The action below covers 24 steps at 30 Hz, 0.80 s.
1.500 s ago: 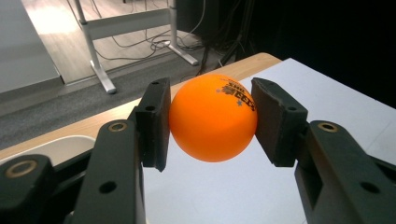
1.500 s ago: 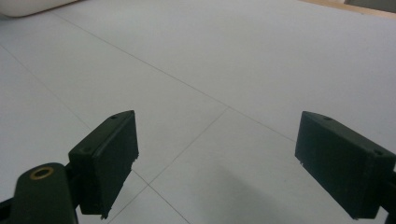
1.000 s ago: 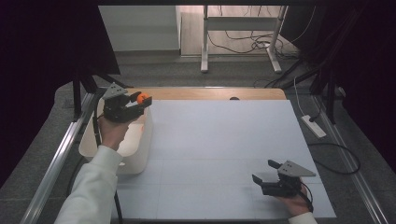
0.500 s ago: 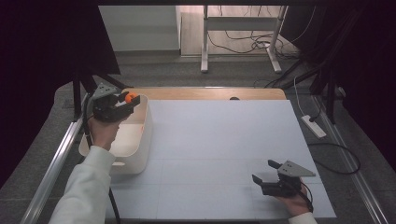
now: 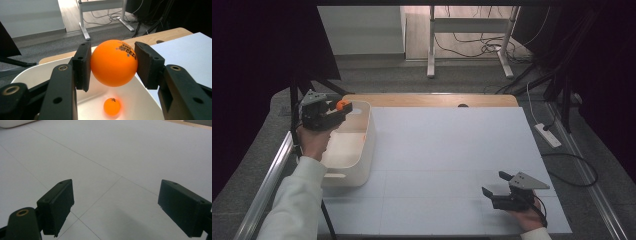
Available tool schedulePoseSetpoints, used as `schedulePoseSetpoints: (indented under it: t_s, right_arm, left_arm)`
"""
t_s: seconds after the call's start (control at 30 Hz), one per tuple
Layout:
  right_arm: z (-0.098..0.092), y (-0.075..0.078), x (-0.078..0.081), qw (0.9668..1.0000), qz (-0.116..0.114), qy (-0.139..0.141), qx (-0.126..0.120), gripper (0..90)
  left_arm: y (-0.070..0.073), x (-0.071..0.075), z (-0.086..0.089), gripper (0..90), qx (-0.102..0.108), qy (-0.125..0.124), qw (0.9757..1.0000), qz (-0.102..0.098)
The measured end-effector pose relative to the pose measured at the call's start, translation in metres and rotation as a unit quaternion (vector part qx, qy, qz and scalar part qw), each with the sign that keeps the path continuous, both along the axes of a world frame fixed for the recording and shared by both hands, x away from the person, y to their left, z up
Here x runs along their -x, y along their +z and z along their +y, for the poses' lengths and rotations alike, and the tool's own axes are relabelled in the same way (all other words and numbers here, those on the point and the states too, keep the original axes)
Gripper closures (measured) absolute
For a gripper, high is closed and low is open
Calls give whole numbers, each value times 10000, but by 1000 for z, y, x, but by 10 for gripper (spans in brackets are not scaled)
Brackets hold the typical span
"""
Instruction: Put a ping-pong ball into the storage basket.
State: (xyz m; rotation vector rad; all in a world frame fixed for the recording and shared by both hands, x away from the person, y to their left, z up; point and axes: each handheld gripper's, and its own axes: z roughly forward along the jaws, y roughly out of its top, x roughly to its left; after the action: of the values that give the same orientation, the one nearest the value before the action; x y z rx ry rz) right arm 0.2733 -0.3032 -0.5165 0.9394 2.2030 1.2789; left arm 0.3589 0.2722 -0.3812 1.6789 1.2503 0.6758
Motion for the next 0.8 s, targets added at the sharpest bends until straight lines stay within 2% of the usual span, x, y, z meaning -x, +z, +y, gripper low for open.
schedulePoseSetpoints:
  t_s: [0.13, 0.43, 0.6, 0.8]
  right_arm:
    - [0, 0, 0, 10000, 6, 3, 1, 129]
    - [0, 0, 0, 10000, 12, 5, 5, 129]
    - [0, 0, 0, 10000, 12, 3, -12, 129]
    - [-1, -1, 0, 10000, 9, 11, 3, 129]
  left_arm:
    - [-2, -4, -3, 501, -34, -24, 10000, 84]
    - [-12, -17, -7, 500, -175, -38, 9988, 454]
    - [-20, -27, -7, 499, -173, -15, 9971, 747]
    - [-28, -33, -8, 499, -206, 49, 9949, 986]
